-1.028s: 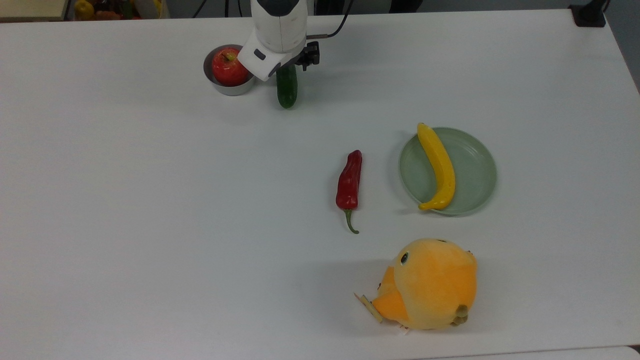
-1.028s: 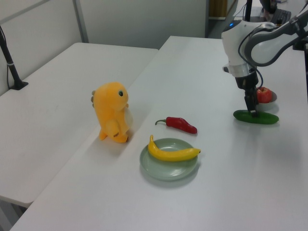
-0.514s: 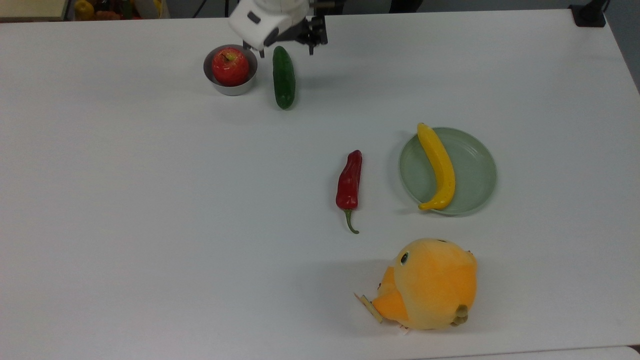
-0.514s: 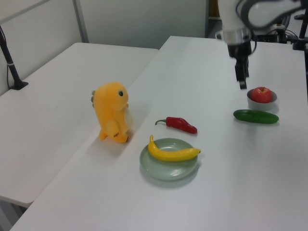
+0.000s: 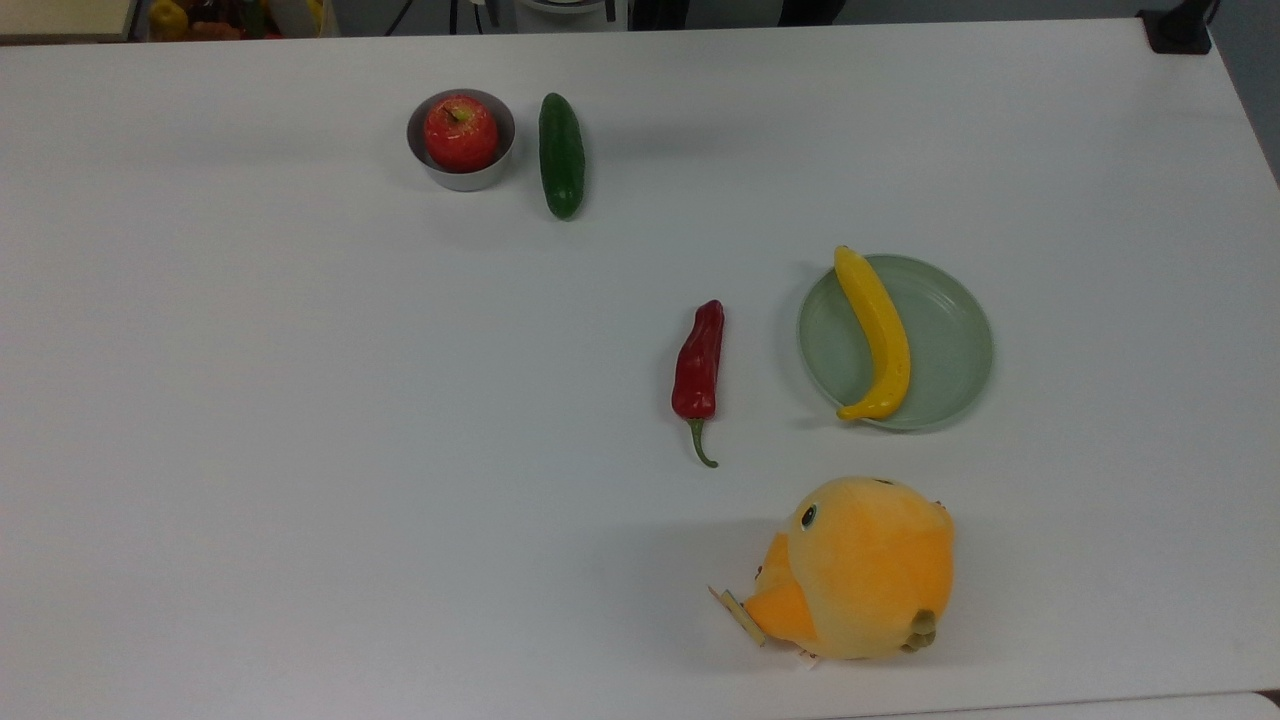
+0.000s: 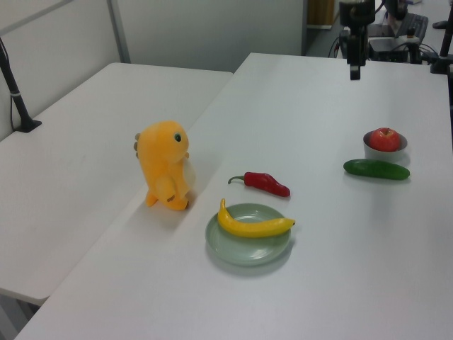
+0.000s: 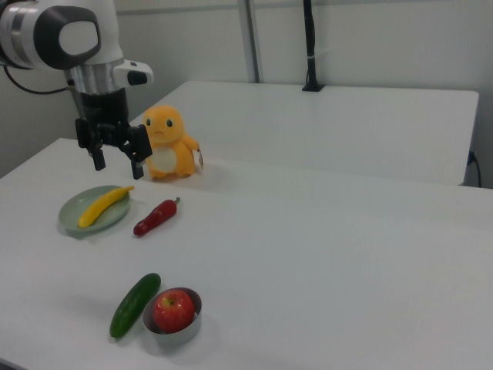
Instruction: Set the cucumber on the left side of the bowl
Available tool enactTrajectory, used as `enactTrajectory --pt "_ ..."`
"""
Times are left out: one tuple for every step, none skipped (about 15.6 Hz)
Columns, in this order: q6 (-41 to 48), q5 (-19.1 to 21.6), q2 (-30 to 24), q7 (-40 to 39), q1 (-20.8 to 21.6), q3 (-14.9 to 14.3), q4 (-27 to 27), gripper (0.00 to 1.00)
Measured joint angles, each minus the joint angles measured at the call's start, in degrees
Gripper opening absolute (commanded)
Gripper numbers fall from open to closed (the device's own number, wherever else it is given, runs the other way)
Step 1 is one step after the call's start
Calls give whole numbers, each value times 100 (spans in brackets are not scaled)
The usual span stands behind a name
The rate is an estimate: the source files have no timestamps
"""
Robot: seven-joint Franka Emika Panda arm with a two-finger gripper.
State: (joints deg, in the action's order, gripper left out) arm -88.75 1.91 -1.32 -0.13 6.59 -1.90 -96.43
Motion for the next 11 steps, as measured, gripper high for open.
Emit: enactTrajectory --pt "0 0 -2 1 -25 -24 22 100" --pt "-48 1 0 1 -45 -37 27 100" --pt "-173 1 4 2 -58 -45 26 100" --pt "-348 1 14 5 -66 -53 26 100" --pt "-581 1 31 9 -74 -56 23 100" --pt "-854 1 54 12 -83 -56 21 100" --pt "-1093 1 79 12 -92 -56 20 100" --pt "-1239 1 99 12 -108 -56 20 100" --pt "-1309 1 111 12 -128 -56 20 100" --pt "-1337 1 115 12 -143 -59 20 100" --pt "-1342 1 115 12 -152 -59 20 100"
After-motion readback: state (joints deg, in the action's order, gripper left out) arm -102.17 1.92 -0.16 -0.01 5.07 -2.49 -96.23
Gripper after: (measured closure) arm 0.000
